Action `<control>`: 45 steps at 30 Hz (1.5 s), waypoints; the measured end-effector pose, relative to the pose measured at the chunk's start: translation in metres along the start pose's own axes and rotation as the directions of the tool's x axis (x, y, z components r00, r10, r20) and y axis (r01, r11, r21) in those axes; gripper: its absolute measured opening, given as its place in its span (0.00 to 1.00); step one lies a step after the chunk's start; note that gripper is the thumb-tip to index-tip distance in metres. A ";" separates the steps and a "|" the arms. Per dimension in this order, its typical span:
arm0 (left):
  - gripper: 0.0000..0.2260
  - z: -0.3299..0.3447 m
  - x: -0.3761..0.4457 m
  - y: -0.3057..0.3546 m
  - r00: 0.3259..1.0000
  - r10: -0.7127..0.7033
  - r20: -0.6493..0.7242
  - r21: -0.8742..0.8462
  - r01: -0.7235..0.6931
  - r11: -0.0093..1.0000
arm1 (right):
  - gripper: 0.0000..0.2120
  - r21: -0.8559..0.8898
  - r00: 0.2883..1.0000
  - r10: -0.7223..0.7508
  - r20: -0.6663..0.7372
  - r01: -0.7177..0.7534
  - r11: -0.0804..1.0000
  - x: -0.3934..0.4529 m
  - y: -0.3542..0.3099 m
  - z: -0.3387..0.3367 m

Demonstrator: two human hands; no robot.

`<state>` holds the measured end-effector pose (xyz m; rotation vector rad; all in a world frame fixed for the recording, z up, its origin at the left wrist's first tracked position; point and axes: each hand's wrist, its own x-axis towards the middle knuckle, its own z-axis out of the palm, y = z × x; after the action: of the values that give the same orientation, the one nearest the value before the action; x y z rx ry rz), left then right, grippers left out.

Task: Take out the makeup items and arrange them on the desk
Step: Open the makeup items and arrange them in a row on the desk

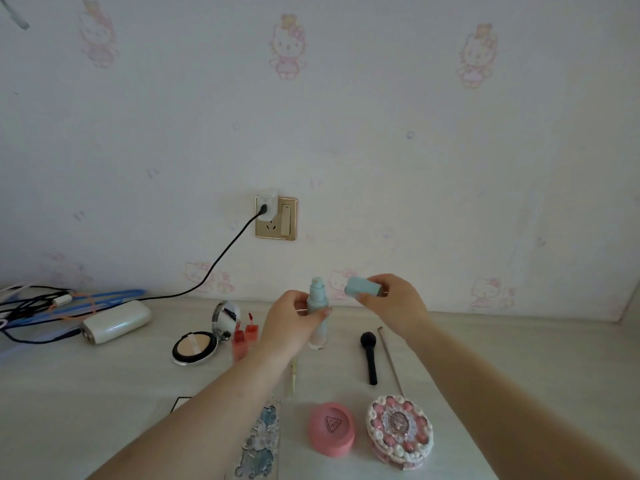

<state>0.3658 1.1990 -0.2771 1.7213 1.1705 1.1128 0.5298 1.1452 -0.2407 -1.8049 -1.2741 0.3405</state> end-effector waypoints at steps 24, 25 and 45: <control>0.17 0.023 0.026 -0.044 0.998 -0.060 0.013 0.085 0.058 0.995 | 0.32 -0.354 0.953 0.010 0.302 0.103 0.930 0.010 0.055 0.069; 0.18 0.023 0.026 -0.045 0.998 -0.062 0.018 0.083 0.060 0.995 | 0.31 -0.358 0.953 0.010 0.303 0.104 0.928 0.010 0.056 0.069; 0.07 0.028 -0.024 -0.001 0.855 0.392 0.341 0.284 -0.490 0.824 | 0.24 -0.242 0.989 0.091 0.118 -0.060 0.968 -0.002 0.092 -0.019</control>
<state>0.3872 1.1731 -0.2929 2.4451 0.8535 0.9126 0.5992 1.1252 -0.3017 -2.0673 -1.3856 0.3634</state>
